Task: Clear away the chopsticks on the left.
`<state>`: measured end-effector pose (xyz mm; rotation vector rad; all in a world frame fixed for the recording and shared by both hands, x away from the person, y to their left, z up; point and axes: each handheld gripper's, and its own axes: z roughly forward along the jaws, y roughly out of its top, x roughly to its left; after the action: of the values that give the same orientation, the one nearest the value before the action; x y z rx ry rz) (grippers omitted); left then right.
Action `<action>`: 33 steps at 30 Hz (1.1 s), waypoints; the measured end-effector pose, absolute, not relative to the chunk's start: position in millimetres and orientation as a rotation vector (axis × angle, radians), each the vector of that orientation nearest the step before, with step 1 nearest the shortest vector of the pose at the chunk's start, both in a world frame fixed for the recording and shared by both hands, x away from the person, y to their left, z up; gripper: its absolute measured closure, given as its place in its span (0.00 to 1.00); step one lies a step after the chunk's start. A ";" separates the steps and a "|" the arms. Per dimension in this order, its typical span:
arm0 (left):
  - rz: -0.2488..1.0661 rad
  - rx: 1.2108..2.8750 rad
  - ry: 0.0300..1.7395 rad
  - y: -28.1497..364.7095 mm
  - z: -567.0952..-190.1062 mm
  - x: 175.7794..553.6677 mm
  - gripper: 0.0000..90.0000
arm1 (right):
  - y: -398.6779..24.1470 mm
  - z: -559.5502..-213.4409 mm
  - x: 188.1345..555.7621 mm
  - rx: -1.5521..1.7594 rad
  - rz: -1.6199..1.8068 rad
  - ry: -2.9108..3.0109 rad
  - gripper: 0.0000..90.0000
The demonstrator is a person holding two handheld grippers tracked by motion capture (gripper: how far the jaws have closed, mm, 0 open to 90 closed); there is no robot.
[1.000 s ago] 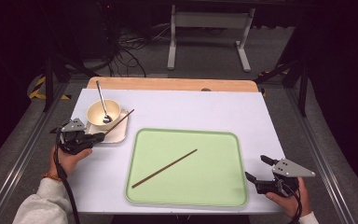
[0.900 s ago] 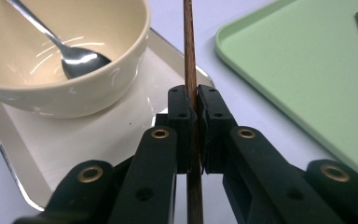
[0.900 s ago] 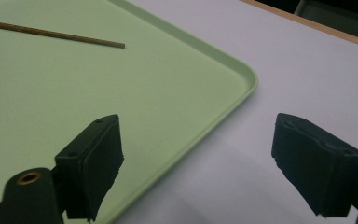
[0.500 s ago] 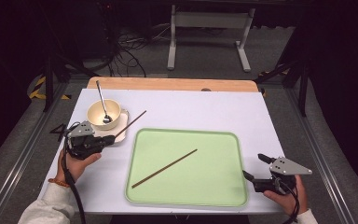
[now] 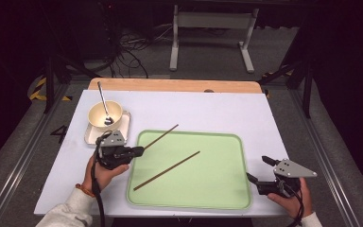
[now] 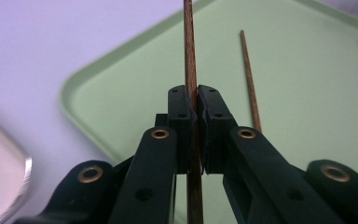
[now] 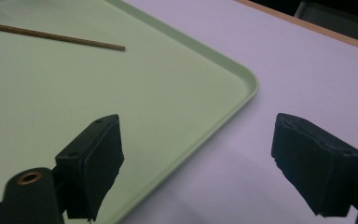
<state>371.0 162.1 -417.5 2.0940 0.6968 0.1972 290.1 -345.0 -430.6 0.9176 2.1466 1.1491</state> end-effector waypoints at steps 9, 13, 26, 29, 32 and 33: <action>0.113 2.150 0.675 127.5 -428.9 363.3 0.95 | -345.4 -430.3 289.8 0.920 1.153 2.144 0.18; 0.079 2.193 0.679 115.4 -437.8 361.0 0.95 | -345.5 -430.0 289.6 0.919 1.154 2.144 0.18; 0.074 2.219 0.729 108.3 -451.3 361.9 0.92 | -341.8 -428.6 287.6 0.893 1.152 2.158 0.18; 0.073 2.231 0.737 107.2 -451.9 361.6 0.87 | -343.1 -429.4 288.5 0.901 1.151 2.158 0.18; 0.077 2.223 0.747 107.4 -451.3 361.3 0.86 | -344.9 -429.1 288.8 0.910 1.157 2.151 0.18; 0.077 2.223 0.747 107.4 -451.3 361.3 0.86 | -344.9 -429.1 288.8 0.910 1.157 2.151 0.18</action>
<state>361.3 107.4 -451.3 2.2229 0.7469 0.0770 288.8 -344.9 -429.1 0.9098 2.1509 1.1571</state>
